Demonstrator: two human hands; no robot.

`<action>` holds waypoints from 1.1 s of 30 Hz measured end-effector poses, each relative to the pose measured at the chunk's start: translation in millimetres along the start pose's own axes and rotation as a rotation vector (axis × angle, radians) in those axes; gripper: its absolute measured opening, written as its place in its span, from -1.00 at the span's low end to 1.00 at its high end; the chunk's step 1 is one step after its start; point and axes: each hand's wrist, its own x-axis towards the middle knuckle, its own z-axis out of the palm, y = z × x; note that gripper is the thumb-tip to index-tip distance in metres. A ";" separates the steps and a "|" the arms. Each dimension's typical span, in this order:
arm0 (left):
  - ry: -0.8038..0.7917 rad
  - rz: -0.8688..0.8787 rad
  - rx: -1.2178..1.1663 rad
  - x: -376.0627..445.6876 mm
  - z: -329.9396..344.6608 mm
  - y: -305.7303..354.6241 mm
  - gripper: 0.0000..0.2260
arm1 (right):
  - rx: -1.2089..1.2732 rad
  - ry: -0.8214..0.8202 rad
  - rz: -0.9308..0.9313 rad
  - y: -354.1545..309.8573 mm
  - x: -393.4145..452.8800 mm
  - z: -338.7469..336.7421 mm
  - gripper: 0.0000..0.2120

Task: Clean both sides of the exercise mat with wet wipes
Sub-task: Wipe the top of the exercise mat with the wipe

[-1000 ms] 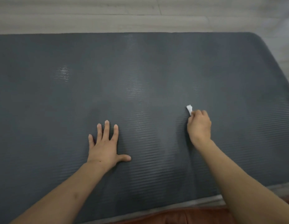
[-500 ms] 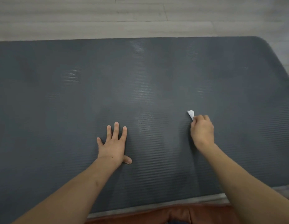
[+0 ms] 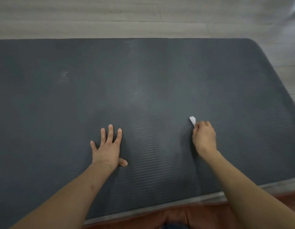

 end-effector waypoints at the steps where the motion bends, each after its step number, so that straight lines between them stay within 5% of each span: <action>1: -0.002 -0.001 0.002 -0.1 -0.9 0.4 0.21 | 0.027 0.056 0.113 -7.1 -5.6 2.3 -0.88; 3: -0.012 -0.005 0.000 -1.1 -2.0 1.3 0.22 | 0.084 0.090 0.199 -52.5 -29.2 19.7 -0.87; 6: -0.004 -0.018 -0.003 -1.4 -3.1 2.6 0.21 | 0.178 -0.033 -0.143 -135.8 -81.3 58.1 -0.82; 10: -0.013 -0.015 -0.006 -1.1 -2.5 1.3 0.22 | 0.086 -0.137 -0.507 -93.8 -72.4 41.9 -0.85; 15: -0.011 -0.017 -0.006 -0.3 -1.5 2.2 0.22 | -0.061 -0.030 -0.025 33.7 -5.6 -4.8 -0.88; 18: -0.012 -0.019 -0.010 0.5 -1.3 1.6 0.22 | 0.025 0.093 0.199 -15.6 -30.4 13.6 -0.85; 22: 0.017 -0.013 -0.016 0.0 0.8 -2.6 0.23 | 0.179 -0.058 -0.216 -129.7 -105.3 54.9 -0.76; 24: 0.019 -0.012 -0.027 -1.2 1.2 -4.3 0.22 | 0.161 -0.180 -0.525 -123.1 -101.6 50.1 -0.90; 26: 0.021 -0.005 -0.032 -1.2 2.2 -4.6 0.22 | 0.042 -0.158 -0.641 -76.7 -69.3 32.7 -0.96; 30: 0.033 0.000 -0.021 -2.1 1.8 -1.7 0.21 | -0.031 0.017 -0.156 25.3 -17.2 -3.9 -0.94; 33: 0.042 0.002 -0.014 -6.8 0.3 -3.8 0.19 | 0.078 0.078 0.211 -5.4 -33.6 5.2 -0.91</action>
